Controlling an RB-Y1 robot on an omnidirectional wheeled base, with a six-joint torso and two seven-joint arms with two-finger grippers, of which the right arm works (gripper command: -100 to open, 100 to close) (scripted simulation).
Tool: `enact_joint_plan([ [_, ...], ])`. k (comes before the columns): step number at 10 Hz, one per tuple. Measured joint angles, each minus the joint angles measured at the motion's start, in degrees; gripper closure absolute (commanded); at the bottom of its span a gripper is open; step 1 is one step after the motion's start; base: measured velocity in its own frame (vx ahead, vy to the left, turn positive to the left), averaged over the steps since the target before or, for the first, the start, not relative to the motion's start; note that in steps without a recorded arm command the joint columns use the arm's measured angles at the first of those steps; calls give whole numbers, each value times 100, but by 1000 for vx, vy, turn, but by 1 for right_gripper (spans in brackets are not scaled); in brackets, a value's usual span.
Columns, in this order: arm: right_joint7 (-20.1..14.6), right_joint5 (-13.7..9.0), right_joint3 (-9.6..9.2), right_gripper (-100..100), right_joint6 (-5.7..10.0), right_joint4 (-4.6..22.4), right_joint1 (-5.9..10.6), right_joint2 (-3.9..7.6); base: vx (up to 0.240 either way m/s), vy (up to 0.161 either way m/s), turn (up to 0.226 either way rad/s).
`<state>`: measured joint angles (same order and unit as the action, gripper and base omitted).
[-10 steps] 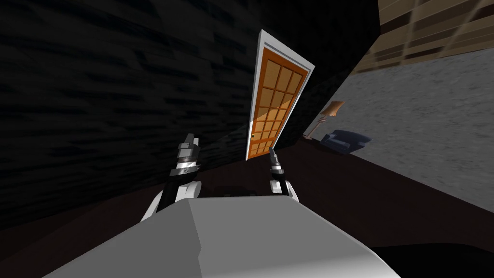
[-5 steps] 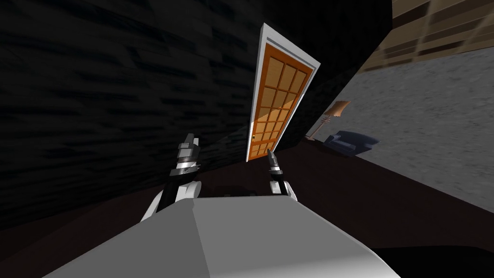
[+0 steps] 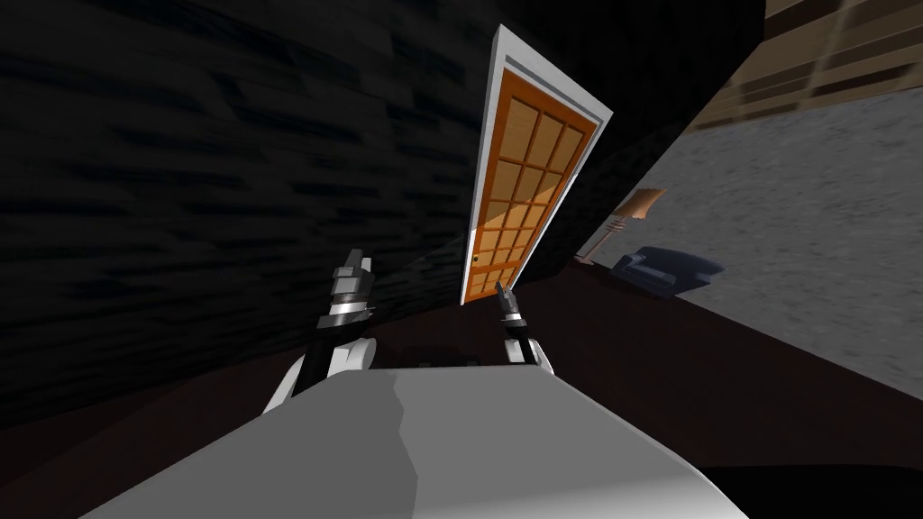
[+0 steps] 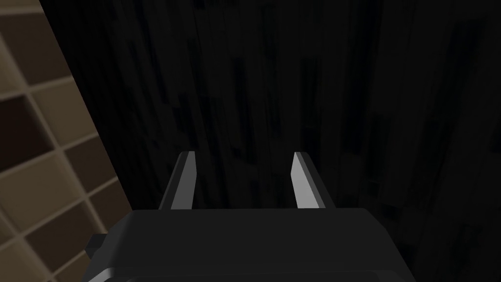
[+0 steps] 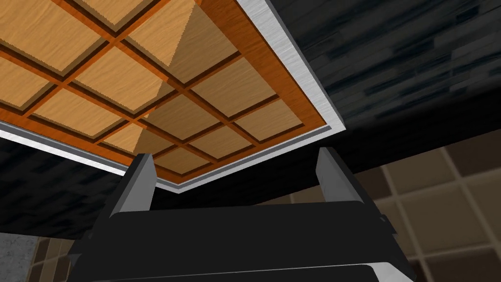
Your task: Pull the door open
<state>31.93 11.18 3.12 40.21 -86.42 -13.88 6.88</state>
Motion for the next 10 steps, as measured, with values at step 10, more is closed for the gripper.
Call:
enact_joint_plan([
  [10,940,377,180,-100,454,1399,419,144,98,-17,32],
])
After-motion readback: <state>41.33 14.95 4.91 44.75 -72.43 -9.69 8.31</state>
